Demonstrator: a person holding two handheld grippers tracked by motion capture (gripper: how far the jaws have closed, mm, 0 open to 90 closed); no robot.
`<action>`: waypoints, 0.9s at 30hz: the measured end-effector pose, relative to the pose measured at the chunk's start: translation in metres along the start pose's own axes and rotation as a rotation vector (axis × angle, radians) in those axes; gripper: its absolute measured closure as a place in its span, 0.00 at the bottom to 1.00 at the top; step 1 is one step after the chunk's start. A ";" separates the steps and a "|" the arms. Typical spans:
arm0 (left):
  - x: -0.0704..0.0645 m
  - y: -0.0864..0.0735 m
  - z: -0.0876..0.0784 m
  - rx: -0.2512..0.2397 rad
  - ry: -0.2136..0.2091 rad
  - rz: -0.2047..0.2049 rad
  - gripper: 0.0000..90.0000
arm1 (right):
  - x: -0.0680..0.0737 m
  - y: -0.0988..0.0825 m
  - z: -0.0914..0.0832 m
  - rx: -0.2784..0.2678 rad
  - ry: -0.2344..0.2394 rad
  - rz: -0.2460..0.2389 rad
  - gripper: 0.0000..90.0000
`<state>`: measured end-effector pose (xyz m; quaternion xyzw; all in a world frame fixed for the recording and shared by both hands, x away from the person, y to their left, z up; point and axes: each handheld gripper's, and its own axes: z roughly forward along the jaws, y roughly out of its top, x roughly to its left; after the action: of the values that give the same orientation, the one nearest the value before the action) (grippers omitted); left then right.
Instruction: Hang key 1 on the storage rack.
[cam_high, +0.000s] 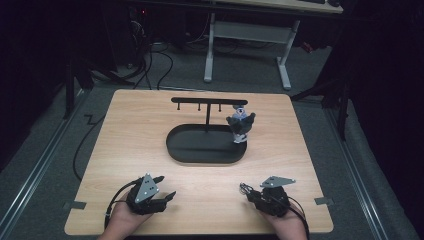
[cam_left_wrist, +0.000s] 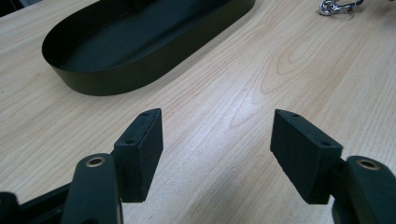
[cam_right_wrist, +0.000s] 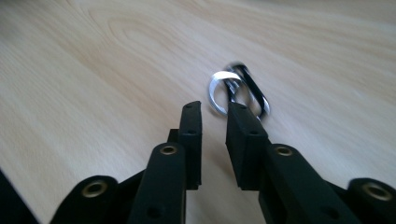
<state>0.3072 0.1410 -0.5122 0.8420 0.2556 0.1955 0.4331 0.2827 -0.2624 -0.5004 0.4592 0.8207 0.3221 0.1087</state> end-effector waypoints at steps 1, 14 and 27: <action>0.000 0.000 0.001 0.000 0.001 0.001 0.39 | -0.003 -0.001 -0.003 0.013 -0.006 0.000 0.79; 0.007 -0.001 -0.005 -0.011 0.011 -0.005 0.39 | -0.022 0.045 0.009 0.287 0.013 -0.038 0.63; 0.008 -0.001 -0.005 -0.015 0.006 -0.002 0.39 | -0.023 0.069 0.036 0.491 0.038 -0.089 0.65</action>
<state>0.3107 0.1497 -0.5095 0.8379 0.2564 0.1997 0.4385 0.3598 -0.2401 -0.4873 0.4290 0.8957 0.1166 -0.0073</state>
